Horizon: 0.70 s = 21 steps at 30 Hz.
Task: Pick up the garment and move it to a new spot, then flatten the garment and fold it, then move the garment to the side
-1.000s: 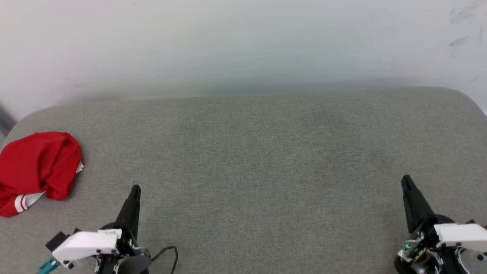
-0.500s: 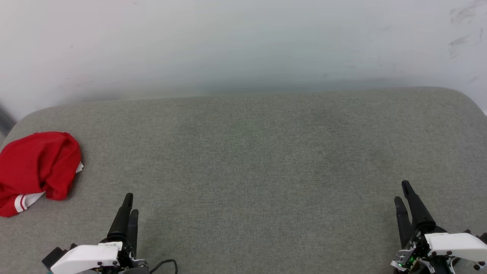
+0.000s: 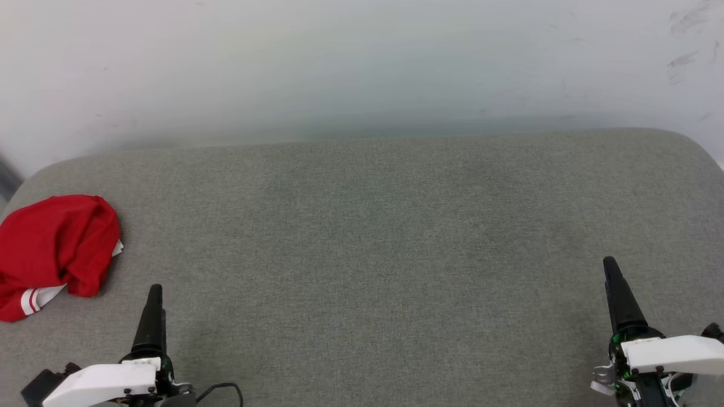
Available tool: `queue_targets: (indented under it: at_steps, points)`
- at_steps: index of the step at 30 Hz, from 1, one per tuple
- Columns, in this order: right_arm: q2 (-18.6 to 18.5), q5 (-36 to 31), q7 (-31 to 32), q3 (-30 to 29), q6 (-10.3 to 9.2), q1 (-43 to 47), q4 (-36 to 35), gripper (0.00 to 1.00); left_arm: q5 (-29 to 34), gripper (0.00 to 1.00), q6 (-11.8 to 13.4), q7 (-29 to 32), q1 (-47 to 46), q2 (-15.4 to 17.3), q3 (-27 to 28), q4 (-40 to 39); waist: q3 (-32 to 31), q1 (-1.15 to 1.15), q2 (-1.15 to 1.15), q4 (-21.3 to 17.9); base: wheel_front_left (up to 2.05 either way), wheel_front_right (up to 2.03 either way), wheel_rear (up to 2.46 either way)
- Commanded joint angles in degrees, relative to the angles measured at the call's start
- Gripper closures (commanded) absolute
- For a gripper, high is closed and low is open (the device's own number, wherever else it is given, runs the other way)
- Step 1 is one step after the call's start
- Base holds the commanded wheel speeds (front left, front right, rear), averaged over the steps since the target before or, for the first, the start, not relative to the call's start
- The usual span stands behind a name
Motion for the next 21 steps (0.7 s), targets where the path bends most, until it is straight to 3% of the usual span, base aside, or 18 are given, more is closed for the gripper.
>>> queue_targets:
  at_steps: [1,11,21]
  points:
    - [-0.03,-4.71,-0.68,0.28,0.1,-1.46,-2.47,0.0,2.93,0.0,-0.1,-0.68,-0.69,0.11,1.34,-1.86,0.07,0.0,0.0,0.0,0.0,0.0,0.0]
    - [-0.02,-22.54,-2.63,2.82,0.1,-1.87,-8.17,0.0,15.5,0.0,0.4,-2.59,-0.85,0.12,2.59,-8.82,0.37,0.0,0.0,-0.03,0.0,0.0,0.0]
    - [-0.02,-39.26,-4.55,5.69,0.11,-2.24,-12.56,0.0,29.47,0.0,3.07,-4.51,0.78,0.14,-3.43,-18.55,0.71,0.0,0.0,-0.16,0.0,0.0,0.0]
